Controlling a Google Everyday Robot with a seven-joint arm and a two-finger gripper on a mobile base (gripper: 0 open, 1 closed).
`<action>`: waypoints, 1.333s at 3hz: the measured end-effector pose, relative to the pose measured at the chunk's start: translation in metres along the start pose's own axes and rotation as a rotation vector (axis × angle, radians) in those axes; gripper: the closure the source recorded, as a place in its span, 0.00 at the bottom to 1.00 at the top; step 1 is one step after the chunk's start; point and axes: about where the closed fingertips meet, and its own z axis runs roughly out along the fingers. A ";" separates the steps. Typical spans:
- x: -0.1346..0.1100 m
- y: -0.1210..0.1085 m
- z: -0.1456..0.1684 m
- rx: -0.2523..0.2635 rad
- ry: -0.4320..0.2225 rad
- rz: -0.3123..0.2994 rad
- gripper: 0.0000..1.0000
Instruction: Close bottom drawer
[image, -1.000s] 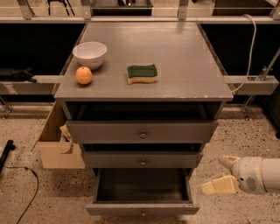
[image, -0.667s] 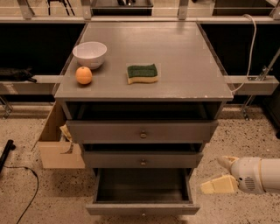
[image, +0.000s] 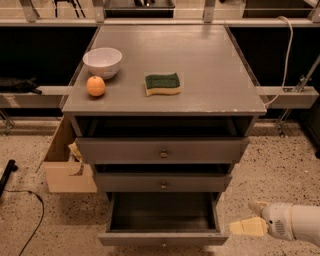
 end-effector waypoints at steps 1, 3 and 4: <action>0.040 -0.028 0.032 -0.006 -0.003 0.059 0.00; 0.074 -0.051 0.108 -0.029 -0.009 0.074 0.00; 0.074 -0.051 0.108 -0.029 -0.009 0.074 0.00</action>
Offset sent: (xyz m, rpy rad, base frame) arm 0.0141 0.0033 -0.1290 0.0348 0.0411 -0.0532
